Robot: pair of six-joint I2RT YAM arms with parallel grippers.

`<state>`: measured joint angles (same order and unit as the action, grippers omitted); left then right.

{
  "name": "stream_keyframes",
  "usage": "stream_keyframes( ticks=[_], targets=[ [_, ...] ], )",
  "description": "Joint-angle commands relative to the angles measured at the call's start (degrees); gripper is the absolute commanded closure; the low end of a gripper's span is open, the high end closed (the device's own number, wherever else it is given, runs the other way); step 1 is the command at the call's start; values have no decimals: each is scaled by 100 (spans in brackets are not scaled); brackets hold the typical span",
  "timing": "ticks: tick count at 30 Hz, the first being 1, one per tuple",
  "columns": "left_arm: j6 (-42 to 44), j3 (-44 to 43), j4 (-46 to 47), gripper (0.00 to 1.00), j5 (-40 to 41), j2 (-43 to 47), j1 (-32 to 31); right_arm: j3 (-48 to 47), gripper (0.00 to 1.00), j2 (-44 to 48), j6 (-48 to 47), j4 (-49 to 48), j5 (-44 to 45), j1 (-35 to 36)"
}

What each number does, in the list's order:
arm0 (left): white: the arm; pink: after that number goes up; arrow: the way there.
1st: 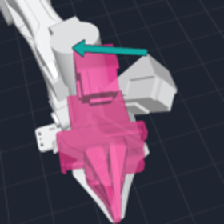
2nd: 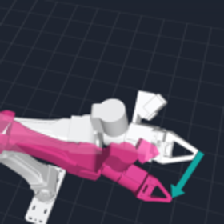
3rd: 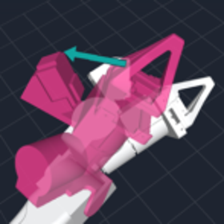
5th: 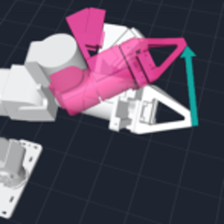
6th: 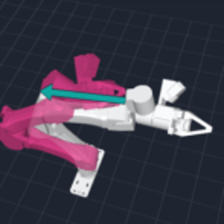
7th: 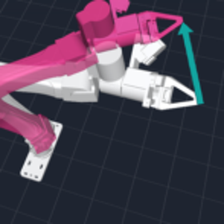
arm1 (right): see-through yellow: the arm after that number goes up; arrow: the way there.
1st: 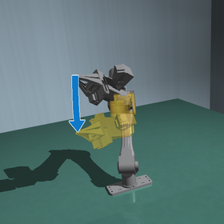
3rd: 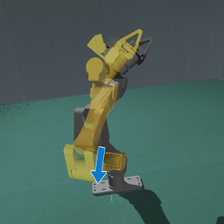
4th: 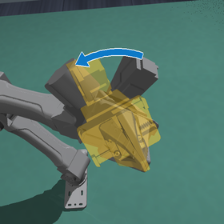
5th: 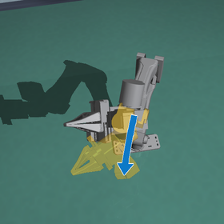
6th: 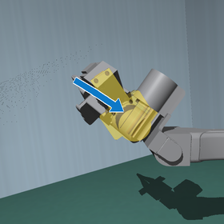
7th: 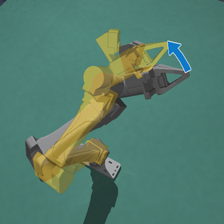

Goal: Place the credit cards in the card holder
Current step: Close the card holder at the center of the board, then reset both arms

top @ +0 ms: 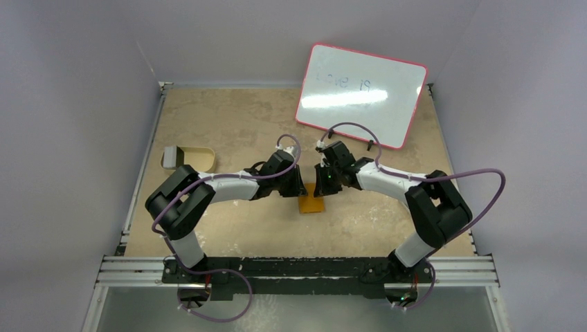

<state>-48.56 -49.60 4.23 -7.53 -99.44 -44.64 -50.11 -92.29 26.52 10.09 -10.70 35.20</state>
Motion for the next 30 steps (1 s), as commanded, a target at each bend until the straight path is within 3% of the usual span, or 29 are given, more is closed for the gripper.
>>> stream_keyframes(
  ticks=[1,8,11,14,18,20,21,24,30],
  targets=[
    [-66,105,331,89,45,-133,-80,5,91,-826,49,300,545,127],
    [-79,169,397,89,91,90,-97,-22,90,-744,63,370,582,136],
    [-37,105,227,82,401,517,-74,-243,84,-212,84,263,766,136],
    [148,-105,-286,68,897,1057,-38,-305,79,521,329,97,1231,138],
    [426,-387,-950,49,1688,1963,-7,-279,57,1508,530,3,1292,138],
    [619,-509,-1263,45,2025,2414,-9,-354,47,1901,599,49,1423,139],
    [732,-601,-1468,43,2203,2630,-9,-431,40,2107,593,110,1532,137],
    [1099,-1072,-2431,39,2794,3115,-9,-643,4,2659,575,305,1907,136],
    [1338,-1889,-3605,33,3482,3952,-9,-791,1,3430,561,556,2400,136]
  ],
)
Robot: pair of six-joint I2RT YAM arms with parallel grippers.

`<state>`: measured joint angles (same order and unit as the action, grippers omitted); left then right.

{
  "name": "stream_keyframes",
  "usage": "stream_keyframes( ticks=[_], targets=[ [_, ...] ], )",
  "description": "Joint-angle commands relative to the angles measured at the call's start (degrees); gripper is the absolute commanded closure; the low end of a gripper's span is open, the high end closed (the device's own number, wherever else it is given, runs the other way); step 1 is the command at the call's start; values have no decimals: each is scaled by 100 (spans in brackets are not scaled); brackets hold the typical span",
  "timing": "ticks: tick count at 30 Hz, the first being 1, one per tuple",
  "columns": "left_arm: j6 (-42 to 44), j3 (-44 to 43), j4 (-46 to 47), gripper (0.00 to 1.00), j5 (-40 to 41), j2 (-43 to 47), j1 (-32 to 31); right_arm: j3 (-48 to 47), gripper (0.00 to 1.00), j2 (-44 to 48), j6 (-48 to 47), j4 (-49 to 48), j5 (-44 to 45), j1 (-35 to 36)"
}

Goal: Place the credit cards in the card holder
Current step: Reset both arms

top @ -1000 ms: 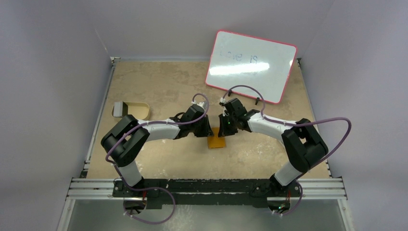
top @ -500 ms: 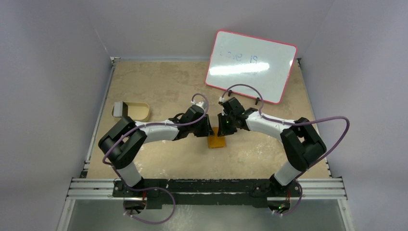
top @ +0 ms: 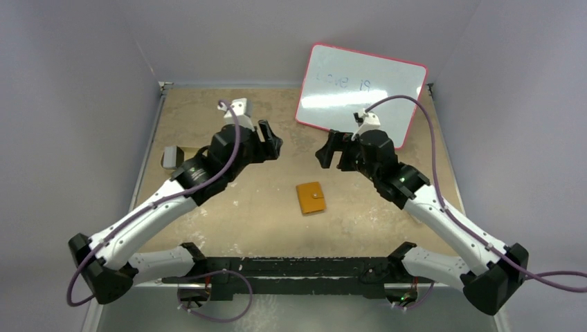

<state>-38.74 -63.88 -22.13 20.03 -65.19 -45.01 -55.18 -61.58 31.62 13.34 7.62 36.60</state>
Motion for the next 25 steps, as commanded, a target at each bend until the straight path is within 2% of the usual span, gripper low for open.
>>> stream_keyframes(
  ticks=[1,2,4,11,25],
  targets=[
    [319,-487,-1039,28,805,707,32,-329,1,499,113,309,766,-2],
    [270,-473,-1085,22,837,883,29,-349,1,610,198,393,853,-3],
    [174,-407,-1105,17,929,1228,28,-378,1,787,337,532,1102,-3],
    [-8,59,-992,16,1024,1975,28,-185,1,1359,435,393,1055,-4],
    [-70,431,-1062,16,992,1917,29,-346,0,1413,233,454,1134,-4]
  ],
)
